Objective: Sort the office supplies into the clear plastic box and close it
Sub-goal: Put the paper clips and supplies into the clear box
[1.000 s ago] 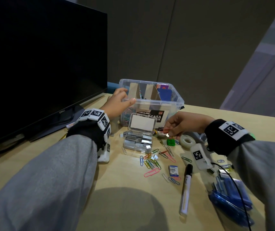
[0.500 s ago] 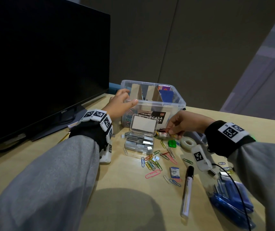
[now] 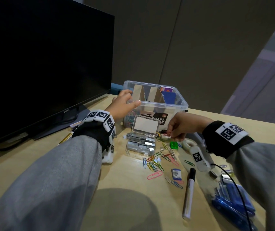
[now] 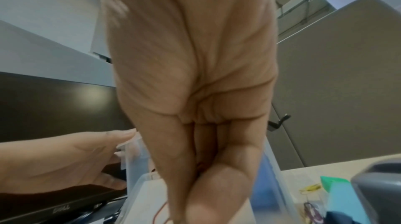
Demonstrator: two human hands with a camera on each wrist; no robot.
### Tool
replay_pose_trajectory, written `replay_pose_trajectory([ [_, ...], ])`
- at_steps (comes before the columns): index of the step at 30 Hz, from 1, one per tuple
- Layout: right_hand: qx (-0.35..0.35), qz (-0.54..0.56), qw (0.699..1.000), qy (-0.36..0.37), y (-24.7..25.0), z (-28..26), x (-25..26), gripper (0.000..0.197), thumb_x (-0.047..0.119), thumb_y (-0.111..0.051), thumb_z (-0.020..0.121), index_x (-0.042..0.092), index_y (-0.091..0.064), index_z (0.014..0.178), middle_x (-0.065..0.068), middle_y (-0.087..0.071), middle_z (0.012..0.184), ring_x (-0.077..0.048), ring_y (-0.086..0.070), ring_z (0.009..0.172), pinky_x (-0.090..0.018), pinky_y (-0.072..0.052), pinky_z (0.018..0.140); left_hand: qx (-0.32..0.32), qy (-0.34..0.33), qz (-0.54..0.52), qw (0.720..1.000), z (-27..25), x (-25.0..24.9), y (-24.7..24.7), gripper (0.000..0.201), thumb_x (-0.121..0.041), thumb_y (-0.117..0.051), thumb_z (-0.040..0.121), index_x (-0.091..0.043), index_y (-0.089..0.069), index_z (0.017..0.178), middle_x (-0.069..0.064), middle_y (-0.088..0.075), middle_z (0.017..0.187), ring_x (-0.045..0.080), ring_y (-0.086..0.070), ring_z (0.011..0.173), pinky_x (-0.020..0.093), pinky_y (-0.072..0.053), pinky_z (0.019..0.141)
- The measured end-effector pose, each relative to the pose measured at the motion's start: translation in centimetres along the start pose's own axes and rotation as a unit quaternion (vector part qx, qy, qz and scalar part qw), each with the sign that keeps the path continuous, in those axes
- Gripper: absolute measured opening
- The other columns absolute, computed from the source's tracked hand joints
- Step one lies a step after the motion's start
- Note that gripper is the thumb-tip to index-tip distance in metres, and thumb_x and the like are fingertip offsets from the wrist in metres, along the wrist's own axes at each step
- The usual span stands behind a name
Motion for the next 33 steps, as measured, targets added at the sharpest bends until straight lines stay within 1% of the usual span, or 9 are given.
replay_pose_trajectory([
  [4, -0.009, -0.014, 1.000, 0.005, 0.0, -0.2, 0.1, 0.012, 0.004, -0.063, 0.090, 0.013, -0.068, 0.082, -0.007, -0.070, 0.078, -0.014, -0.064, 0.064, -0.025, -0.056, 0.068, 0.007, -0.002, 0.005, 1.000, 0.0, 0.0, 0.0, 0.034, -0.046, -0.050, 0.097, -0.013, -0.058, 0.099, -0.005, -0.024, 0.156, 0.022, -0.027, 0.141, 0.051, -0.031, 0.113],
  [9, -0.051, 0.078, 0.993, 0.066, 2.4, -1.7, 1.9, 0.010, 0.003, -0.060, 0.090, 0.005, -0.068, 0.094, -0.013, -0.072, 0.086, -0.017, -0.066, 0.069, -0.021, -0.056, 0.063, 0.003, -0.003, 0.005, 1.000, 0.1, 0.1, -0.1, 0.032, -0.047, -0.051, 0.096, -0.016, -0.057, 0.092, -0.007, -0.026, 0.155, 0.023, -0.027, 0.141, 0.051, -0.031, 0.112],
  [13, -0.181, 0.247, 0.943, 0.127, 4.8, -1.3, 5.1, 0.013, 0.003, -0.060, 0.090, -0.001, -0.067, 0.100, -0.011, -0.071, 0.082, -0.013, -0.065, 0.065, -0.019, -0.056, 0.063, 0.003, -0.002, 0.006, 1.000, 0.1, 0.1, 0.0, 0.031, -0.049, -0.050, 0.096, -0.019, -0.056, 0.092, -0.009, -0.025, 0.155, 0.023, -0.026, 0.141, 0.051, -0.032, 0.112],
  [17, -0.273, 0.312, 0.905, 0.094, 5.2, 2.4, 8.2, 0.014, 0.005, -0.064, 0.090, -0.006, -0.067, 0.097, -0.015, -0.071, 0.079, -0.014, -0.067, 0.061, -0.025, -0.060, 0.067, 0.004, 0.003, -0.001, 1.000, -0.1, -0.3, 0.1, 0.030, -0.047, -0.051, 0.097, -0.020, -0.057, 0.109, -0.008, -0.024, 0.156, 0.018, -0.029, 0.139, 0.043, -0.033, 0.111],
  [20, -0.289, 0.270, 0.917, 0.048, 4.8, 5.2, 9.6, 0.016, 0.014, -0.067, 0.090, -0.002, -0.069, 0.095, -0.012, -0.073, 0.081, -0.016, -0.072, 0.071, -0.030, -0.061, 0.073, 0.008, 0.007, -0.010, 1.000, -0.4, -0.9, 0.2, 0.043, -0.044, -0.051, 0.097, -0.011, -0.056, 0.125, -0.007, -0.022, 0.156, 0.016, -0.033, 0.137, 0.038, -0.034, 0.108],
  [24, -0.296, 0.189, 0.936, 0.038, 4.3, 6.3, 10.3, 0.017, 0.019, -0.063, 0.093, 0.004, -0.068, 0.097, -0.007, -0.072, 0.081, -0.014, -0.071, 0.074, -0.030, -0.060, 0.074, 0.012, 0.013, -0.016, 1.000, -0.5, -1.1, 0.3, 0.045, -0.040, -0.051, 0.098, -0.009, -0.053, 0.130, -0.005, -0.021, 0.157, 0.017, -0.032, 0.138, 0.035, -0.033, 0.105],
  [28, -0.357, 0.164, 0.910, 0.131, 3.9, 4.4, 9.7, 0.015, 0.011, -0.056, 0.094, 0.007, -0.068, 0.102, -0.004, -0.068, 0.084, -0.007, -0.064, 0.066, -0.013, -0.050, 0.055, 0.011, 0.017, -0.013, 1.000, -0.7, -1.2, 0.4, 0.039, -0.042, -0.051, 0.098, -0.012, -0.055, 0.124, -0.005, -0.022, 0.157, 0.018, -0.031, 0.139, 0.040, -0.034, 0.110],
  [30, -0.412, 0.125, 0.884, 0.183, 3.7, 2.9, 9.0, 0.015, 0.009, -0.057, 0.093, 0.010, -0.069, 0.101, 0.000, -0.068, 0.085, -0.005, -0.063, 0.070, -0.011, -0.051, 0.062, 0.020, 0.017, -0.011, 1.000, -1.1, -1.3, 0.6, 0.032, -0.040, -0.051, 0.098, -0.016, -0.054, 0.120, -0.005, -0.021, 0.158, 0.017, -0.029, 0.140, 0.035, -0.030, 0.108],
  [33, -0.408, 0.040, 0.882, 0.233, 3.0, 0.8, 7.8, 0.014, 0.008, -0.058, 0.093, 0.012, -0.068, 0.100, 0.007, -0.064, 0.085, 0.003, -0.057, 0.070, -0.004, -0.044, 0.066, 0.044, 0.016, -0.020, 0.999, -1.8, -1.7, 1.0, 0.050, -0.036, -0.055, 0.097, -0.020, -0.038, 0.141, -0.002, -0.020, 0.157, 0.016, -0.029, 0.140, 0.032, -0.030, 0.106],
])
Point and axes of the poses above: each hand's wrist, its own z-axis towards the middle knuckle, its own y-axis out of the back of the hand, x = y × z, the point moved 3 cm from there along z, towards the middle knuckle
